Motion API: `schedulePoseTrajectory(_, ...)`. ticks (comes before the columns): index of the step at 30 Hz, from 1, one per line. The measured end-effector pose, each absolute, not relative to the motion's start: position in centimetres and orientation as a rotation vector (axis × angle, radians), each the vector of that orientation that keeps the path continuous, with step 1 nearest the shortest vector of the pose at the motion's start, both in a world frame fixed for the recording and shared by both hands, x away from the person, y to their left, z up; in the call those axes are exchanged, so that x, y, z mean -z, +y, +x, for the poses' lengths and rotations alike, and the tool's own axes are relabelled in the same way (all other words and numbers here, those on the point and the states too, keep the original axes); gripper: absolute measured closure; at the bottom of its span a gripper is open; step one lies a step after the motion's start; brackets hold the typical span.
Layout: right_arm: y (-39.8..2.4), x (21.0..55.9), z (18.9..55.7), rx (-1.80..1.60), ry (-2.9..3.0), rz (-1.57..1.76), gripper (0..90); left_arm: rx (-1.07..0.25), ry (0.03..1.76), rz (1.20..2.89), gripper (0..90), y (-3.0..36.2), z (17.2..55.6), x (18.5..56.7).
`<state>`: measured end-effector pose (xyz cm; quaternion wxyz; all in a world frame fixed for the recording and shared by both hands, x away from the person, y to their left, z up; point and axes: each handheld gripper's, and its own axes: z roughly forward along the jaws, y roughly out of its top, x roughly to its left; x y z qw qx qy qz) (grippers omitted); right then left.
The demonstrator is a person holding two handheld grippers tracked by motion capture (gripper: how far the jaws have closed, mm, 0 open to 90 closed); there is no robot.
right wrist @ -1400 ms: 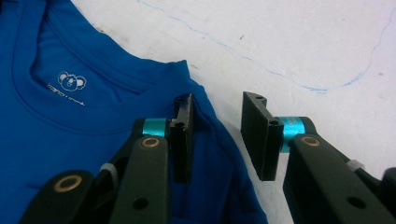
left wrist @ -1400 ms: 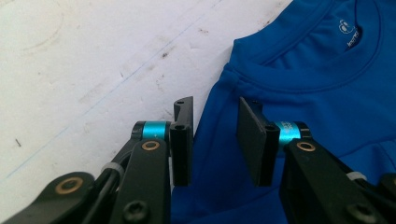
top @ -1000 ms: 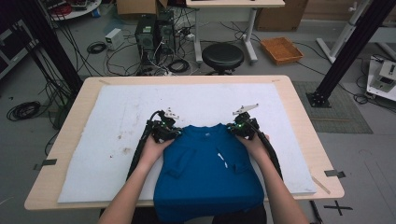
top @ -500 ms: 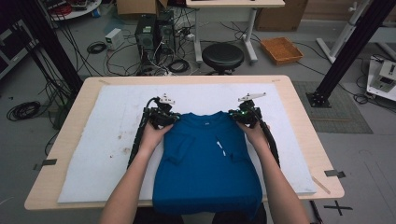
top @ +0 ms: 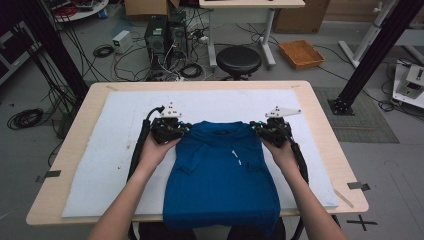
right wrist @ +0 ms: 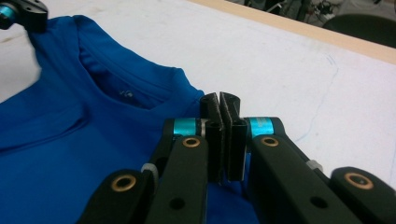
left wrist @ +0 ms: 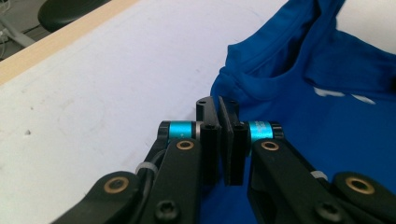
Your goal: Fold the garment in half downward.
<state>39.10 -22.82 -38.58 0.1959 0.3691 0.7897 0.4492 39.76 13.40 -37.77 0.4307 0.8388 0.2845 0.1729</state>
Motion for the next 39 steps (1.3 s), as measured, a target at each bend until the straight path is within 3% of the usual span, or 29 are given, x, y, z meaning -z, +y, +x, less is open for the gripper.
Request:
schedulePoseTrajectory(11,-23.4,38.9,30.3,-1.232,2.194,0.904,89.4,-0.419,0.581,2.104,87.2,13.7,30.2,39.1)
schedulePoseTrajectory(18,-23.6,40.0,25.6,-1.216,2.226,0.885,89.4,-0.434,0.528,2.134,87.2,13.6,26.2,39.8)
schedulePoseTrajectory(31,-23.5,42.5,21.4,-1.077,2.358,0.856,87.7,-0.358,0.451,2.251,85.0,13.0,22.5,42.5)
schedulePoseTrajectory(34,-23.7,42.6,20.9,-1.069,2.392,0.863,82.9,-0.348,0.46,2.269,74.3,13.1,22.1,42.8)
schedulePoseTrajectory(39,-24.2,41.5,21.1,-1.093,2.335,0.862,73.5,-0.419,0.519,2.212,69.3,13.4,23.3,41.6)
